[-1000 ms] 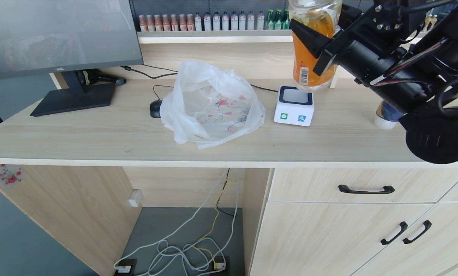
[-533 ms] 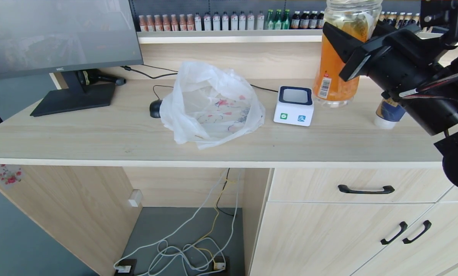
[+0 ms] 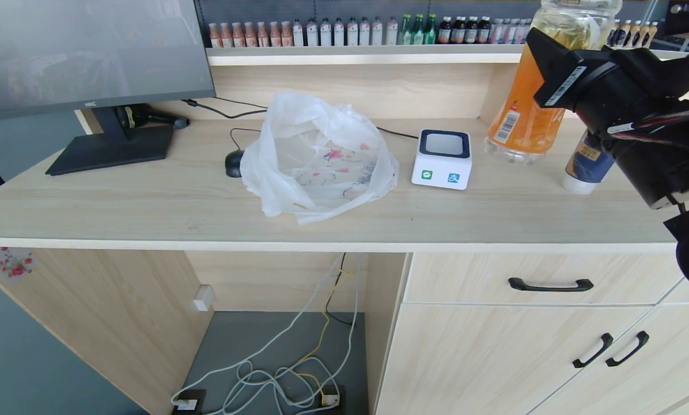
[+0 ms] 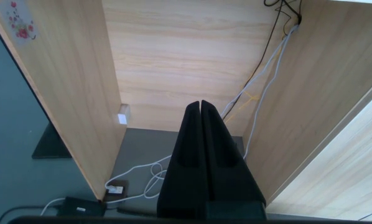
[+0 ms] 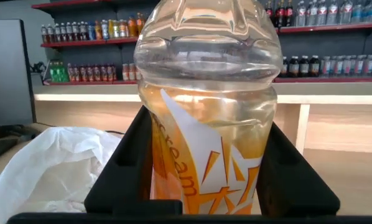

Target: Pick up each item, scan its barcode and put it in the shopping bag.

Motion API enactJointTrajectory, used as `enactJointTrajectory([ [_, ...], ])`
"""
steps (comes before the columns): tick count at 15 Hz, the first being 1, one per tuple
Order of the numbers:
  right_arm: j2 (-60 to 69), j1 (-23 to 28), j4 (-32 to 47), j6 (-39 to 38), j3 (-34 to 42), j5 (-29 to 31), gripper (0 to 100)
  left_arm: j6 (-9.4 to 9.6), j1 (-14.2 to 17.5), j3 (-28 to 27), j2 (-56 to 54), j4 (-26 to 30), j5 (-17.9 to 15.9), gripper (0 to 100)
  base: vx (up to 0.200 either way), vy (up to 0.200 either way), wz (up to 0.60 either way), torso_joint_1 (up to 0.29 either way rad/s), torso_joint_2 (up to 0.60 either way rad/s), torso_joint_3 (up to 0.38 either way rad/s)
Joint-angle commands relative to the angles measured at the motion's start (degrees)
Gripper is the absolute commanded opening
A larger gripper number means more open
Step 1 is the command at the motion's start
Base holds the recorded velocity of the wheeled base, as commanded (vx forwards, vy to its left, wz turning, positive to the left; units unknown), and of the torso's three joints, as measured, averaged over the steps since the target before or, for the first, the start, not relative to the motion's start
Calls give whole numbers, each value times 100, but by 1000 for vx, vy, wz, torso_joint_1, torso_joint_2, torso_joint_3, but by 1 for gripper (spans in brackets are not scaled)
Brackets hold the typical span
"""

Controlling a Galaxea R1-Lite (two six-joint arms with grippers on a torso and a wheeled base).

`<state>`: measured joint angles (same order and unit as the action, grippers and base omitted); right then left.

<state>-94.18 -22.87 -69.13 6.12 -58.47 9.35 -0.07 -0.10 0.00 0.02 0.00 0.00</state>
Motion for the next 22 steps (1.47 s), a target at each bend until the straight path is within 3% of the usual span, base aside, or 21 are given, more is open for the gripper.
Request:
enactJointTrajectory([
  [1, -109, -42, 40, -58, -174, 181, 0, -1, 1, 0, -2, 0, 0, 0, 0, 0, 0, 0, 0, 0],
  [9, -206, -86, -303, 30, -332, 260, 0, 7, 1, 0, -2, 0, 0, 0, 0, 0, 0, 0, 0, 0],
  [22, -214, -95, -408, 21, -183, 252, 0, -1, 1, 0, -2, 0, 0, 0, 0, 200, 0, 2, 3, 3],
])
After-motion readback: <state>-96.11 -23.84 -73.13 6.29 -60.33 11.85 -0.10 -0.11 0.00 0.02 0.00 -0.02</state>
